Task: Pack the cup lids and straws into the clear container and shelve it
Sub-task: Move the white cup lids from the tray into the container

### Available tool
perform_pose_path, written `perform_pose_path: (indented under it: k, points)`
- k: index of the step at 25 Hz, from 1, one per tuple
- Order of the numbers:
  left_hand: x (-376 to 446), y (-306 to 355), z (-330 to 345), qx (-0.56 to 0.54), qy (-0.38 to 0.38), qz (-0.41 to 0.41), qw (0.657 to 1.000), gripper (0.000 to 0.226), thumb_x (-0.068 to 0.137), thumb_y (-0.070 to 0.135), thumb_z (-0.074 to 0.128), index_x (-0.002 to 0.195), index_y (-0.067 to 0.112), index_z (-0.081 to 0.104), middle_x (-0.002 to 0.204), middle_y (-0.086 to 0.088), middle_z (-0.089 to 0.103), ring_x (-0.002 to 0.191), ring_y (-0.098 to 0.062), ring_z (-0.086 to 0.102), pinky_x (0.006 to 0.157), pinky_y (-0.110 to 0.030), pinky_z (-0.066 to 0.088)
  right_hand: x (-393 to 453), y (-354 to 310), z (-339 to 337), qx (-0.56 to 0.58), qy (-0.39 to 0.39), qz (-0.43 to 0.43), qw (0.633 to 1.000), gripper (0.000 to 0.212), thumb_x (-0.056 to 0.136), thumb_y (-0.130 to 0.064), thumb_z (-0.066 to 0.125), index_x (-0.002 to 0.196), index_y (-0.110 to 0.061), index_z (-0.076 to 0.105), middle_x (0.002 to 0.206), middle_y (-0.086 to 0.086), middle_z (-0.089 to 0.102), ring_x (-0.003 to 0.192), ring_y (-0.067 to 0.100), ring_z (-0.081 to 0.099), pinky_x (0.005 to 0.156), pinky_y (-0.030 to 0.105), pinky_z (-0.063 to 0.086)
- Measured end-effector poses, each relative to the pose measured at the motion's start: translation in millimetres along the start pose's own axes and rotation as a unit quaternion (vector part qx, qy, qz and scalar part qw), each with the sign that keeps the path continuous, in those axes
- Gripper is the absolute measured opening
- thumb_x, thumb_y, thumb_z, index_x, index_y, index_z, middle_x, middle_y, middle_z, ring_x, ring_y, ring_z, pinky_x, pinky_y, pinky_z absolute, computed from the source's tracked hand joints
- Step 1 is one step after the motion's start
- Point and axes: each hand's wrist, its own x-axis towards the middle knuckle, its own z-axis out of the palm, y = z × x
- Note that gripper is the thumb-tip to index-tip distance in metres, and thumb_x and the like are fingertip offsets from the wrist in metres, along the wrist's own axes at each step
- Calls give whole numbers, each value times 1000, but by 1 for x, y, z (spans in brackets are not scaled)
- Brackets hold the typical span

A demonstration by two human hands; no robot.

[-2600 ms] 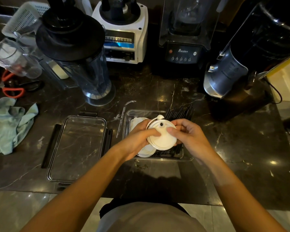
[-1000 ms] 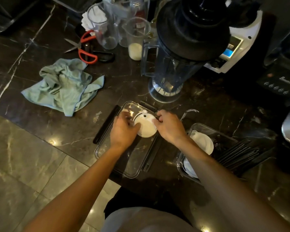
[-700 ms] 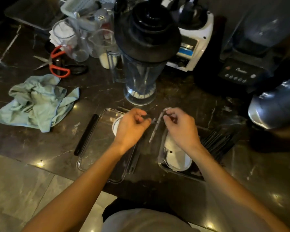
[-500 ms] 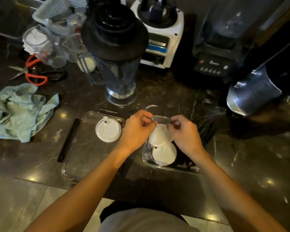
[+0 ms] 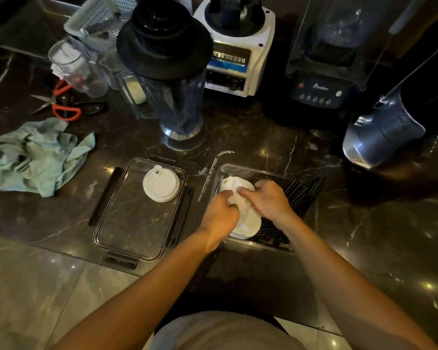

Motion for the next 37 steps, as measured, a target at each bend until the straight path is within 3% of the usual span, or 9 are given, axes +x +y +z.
perform_pose_path:
  k: [4,8,14,16,19,21,23,33,37]
  points:
    - [-5,-5,0,-4,9,21,1000,43,99,-6,43,137,10,58,110,0,62,94,-8,60,66,-5,45,0,-2,-1,80,-66,41,994,30,85,-38,74,82,-8,74,67,8,72,55,19,68,49,31,47]
    - [-7,-7,4,-16,28,53,998,40,98,1,52,134,16,60,124,2,63,110,-11,61,91,-20,49,-11,-11,-12,163,-40,42,985,15,88,-20,67,80,-7,69,65,11,66,49,16,59,43,25,41]
    - [-10,4,1,-107,107,96,984,31,93,24,72,119,24,56,109,5,68,101,-7,66,82,-19,55,-33,5,-48,279,-44,-38,958,13,96,-14,66,108,-10,69,70,7,61,53,14,51,45,27,42]
    - [-8,10,0,-125,68,93,985,30,93,34,73,118,25,60,110,6,71,104,-8,67,90,-29,58,-41,13,-57,311,-55,-67,946,16,97,-11,64,112,-10,70,71,6,60,54,14,49,46,28,41]
    - [-1,14,-1,-201,-25,66,977,35,89,38,73,116,16,74,112,-7,77,112,-26,71,100,-48,58,-51,22,-64,328,-54,-77,940,20,100,-13,62,117,-14,72,76,15,61,58,17,51,49,29,43]
    - [1,17,-1,-258,-76,54,962,33,93,28,74,118,8,73,116,-14,77,115,-32,71,98,-45,58,-56,25,-64,323,-43,-82,942,21,101,-19,64,120,-18,73,86,19,65,64,19,55,50,28,46]
    - [1,19,0,-272,-109,59,954,33,95,24,71,121,5,71,118,-16,76,114,-31,71,93,-40,59,-60,26,-62,314,-28,-94,944,23,100,-24,66,122,-21,72,88,9,68,67,16,57,49,25,48]
    - [3,15,-9,-305,-116,62,943,36,100,19,64,132,3,64,130,-19,70,123,-34,66,105,-48,54,-63,21,-58,403,-43,-86,910,19,95,-15,72,109,-5,64,74,8,60,56,16,57,47,25,50]
    - [1,8,-20,-293,-86,48,951,32,99,15,66,128,1,66,119,-17,76,114,-31,73,100,-40,58,-61,8,-55,402,-54,-86,910,19,93,-14,74,104,-6,60,72,8,60,52,14,54,45,24,47]
